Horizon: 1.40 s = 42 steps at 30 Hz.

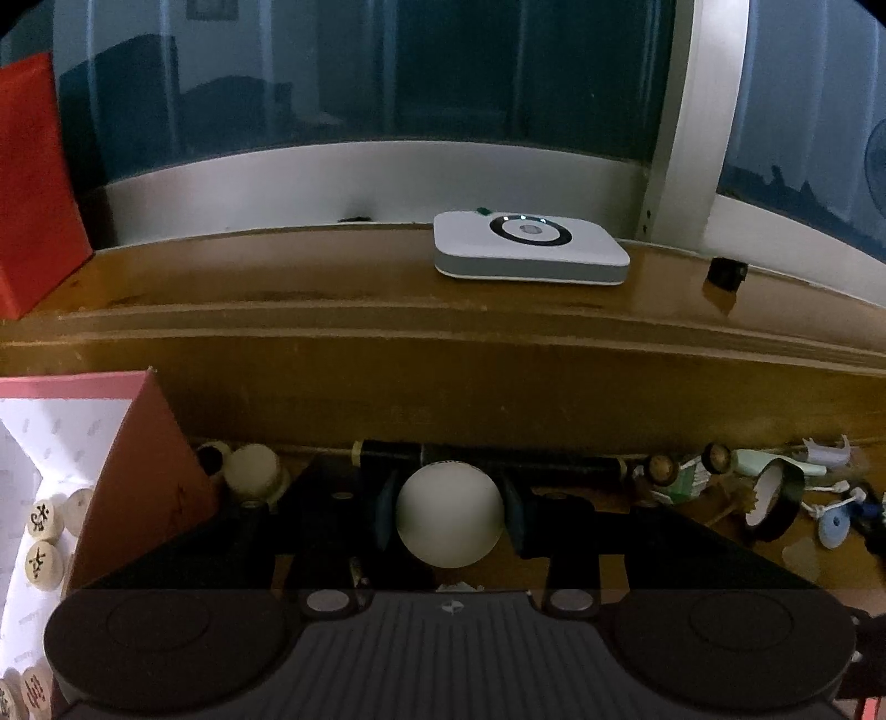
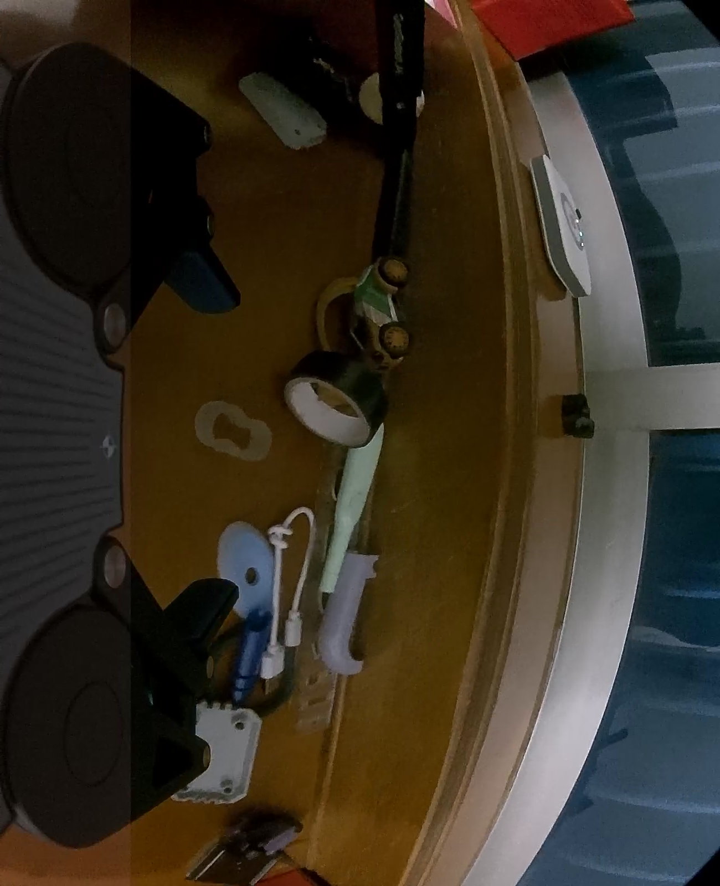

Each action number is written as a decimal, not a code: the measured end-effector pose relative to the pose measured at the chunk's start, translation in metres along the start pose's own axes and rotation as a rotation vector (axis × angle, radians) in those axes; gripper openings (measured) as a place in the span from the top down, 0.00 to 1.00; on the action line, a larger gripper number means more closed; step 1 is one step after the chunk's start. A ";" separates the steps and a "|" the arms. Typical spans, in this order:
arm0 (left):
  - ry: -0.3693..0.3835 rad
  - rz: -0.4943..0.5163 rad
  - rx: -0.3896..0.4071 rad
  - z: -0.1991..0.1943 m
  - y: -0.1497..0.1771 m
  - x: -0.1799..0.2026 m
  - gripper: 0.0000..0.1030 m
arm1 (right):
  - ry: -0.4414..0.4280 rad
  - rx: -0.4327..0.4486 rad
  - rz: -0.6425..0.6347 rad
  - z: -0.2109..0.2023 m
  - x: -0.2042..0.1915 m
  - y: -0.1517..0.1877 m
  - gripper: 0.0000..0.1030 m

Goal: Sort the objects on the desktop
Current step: 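Close the right tool on the black tape roll while the left tool holds the ball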

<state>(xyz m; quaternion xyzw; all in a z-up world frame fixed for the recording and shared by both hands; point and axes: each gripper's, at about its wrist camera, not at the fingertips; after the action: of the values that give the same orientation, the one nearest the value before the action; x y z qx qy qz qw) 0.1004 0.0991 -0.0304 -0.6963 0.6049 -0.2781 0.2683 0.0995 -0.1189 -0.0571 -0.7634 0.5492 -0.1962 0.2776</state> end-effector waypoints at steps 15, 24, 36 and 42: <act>0.029 -0.007 -0.021 -0.006 0.008 0.000 0.61 | -0.039 0.077 -0.048 0.019 -0.009 -0.018 0.01; 0.039 -0.012 -0.030 -0.008 0.012 -0.001 0.61 | -0.088 0.092 -0.109 0.047 -0.007 -0.030 0.14; 0.034 -0.038 -0.048 -0.006 0.016 -0.009 0.61 | -0.114 0.117 -0.136 0.047 -0.009 -0.026 0.50; 0.043 -0.032 -0.044 -0.006 0.015 -0.007 0.61 | -0.120 0.123 -0.131 0.043 -0.010 -0.025 0.53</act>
<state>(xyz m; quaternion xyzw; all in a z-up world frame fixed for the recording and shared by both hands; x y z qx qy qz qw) 0.0854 0.1035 -0.0375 -0.7053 0.6055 -0.2839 0.2354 0.1405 -0.0948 -0.0737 -0.7897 0.4673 -0.2011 0.3429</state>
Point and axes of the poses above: each gripper's, at about its wrist camera, not at the fingertips, and z roughly the way its jaws point, x to its right, y to its underside, and after that the axes turned 3 degrees about y, right-handed
